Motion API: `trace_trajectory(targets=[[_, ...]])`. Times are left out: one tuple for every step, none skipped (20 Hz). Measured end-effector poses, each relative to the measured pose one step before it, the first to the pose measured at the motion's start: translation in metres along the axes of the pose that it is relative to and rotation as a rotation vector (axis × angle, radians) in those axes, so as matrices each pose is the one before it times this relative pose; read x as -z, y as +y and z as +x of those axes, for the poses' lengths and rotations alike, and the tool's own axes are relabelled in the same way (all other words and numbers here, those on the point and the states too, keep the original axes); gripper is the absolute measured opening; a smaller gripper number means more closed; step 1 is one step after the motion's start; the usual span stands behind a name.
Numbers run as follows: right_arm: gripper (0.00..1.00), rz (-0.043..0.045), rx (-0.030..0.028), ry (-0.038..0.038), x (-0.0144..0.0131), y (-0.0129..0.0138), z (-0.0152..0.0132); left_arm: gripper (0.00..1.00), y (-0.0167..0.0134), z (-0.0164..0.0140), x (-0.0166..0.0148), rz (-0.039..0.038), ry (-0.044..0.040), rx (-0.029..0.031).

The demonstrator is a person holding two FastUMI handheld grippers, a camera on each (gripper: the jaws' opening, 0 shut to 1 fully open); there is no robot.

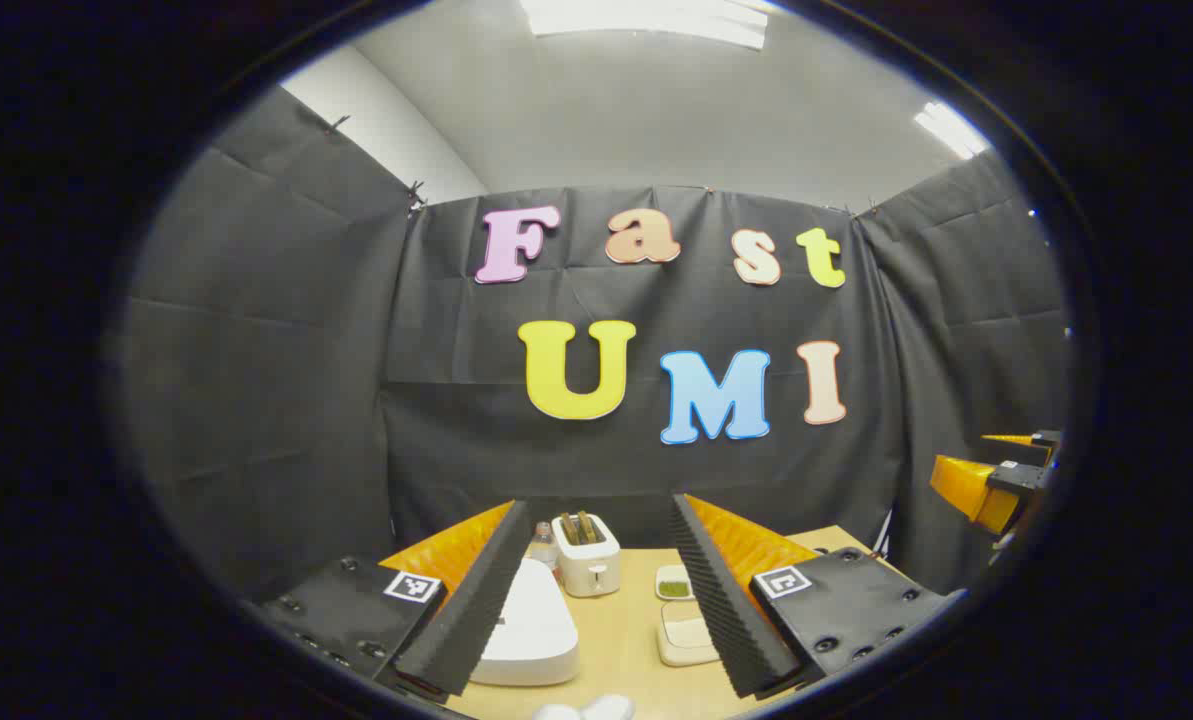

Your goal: Close the left gripper, press the button to open the rice cooker; take a wooden spoon from the chopstick holder with the right hand, scoop a spoonful of rice and pour it into the rice cooker, then put the wooden spoon back into the chopstick holder.

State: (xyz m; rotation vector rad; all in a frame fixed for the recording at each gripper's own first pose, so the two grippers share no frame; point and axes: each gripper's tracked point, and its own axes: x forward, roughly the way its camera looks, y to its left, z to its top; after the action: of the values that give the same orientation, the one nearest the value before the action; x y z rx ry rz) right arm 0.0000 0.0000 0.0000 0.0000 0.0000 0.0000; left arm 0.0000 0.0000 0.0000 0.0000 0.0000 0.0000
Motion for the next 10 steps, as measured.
trace_trajectory(targets=[[0.95, 0.00014, -0.00046, 0.00156, 0.00108, 0.00122, 0.00001, 0.99, 0.00078, 0.00089, -0.00054, -0.00262, -0.00354, -0.00252], [0.95, -0.00108, 0.00510, 0.00085, -0.00038, -0.00090, 0.00091, 0.99, 0.00118, 0.00059, -0.00114, -0.00223, -0.00229, -0.00156], [0.95, -0.00117, 0.00270, 0.00353, 0.00215, -0.00056, 0.00047, 0.99, 0.00114, 0.00183, -0.00186, -0.00220, -0.00250, 0.00000], [0.95, 0.00163, 0.00061, 0.00184, -0.00029, 0.00043, 0.00048, 0.99, 0.00053, 0.00014, 0.00069, 0.00143, -0.00329, -0.00541], [0.95, 0.00239, 0.00298, 0.00193, 0.00076, -0.00044, 0.00014, 0.99, -0.00036, 0.00046, -0.00101, 0.00402, -0.00338, 0.00070], [0.95, 0.00035, 0.00117, -0.00143, -0.00048, 0.00045, 0.00035, 0.99, -0.00092, -0.00160, -0.00253, 0.00269, -0.00744, -0.00071], [0.95, -0.00091, 0.00575, -0.00024, -0.00001, -0.00167, -0.00057, 0.99, -0.00039, -0.00060, -0.00155, 0.00172, -0.00410, -0.00014], [0.95, 0.00025, 0.00102, -0.00084, -0.00118, -0.00043, -0.00041, 0.99, -0.00145, -0.00067, 0.00025, 0.00524, -0.00352, 0.00316], [0.95, 0.00223, 0.00187, 0.00070, 0.00151, -0.00009, -0.00004, 0.99, -0.00041, -0.00096, -0.00143, 0.00290, -0.00311, 0.00170], [0.95, 0.00107, 0.00055, -0.00166, -0.00122, 0.00030, 0.00001, 0.99, -0.00043, -0.00028, 0.00033, 0.00504, -0.00224, 0.00171]])
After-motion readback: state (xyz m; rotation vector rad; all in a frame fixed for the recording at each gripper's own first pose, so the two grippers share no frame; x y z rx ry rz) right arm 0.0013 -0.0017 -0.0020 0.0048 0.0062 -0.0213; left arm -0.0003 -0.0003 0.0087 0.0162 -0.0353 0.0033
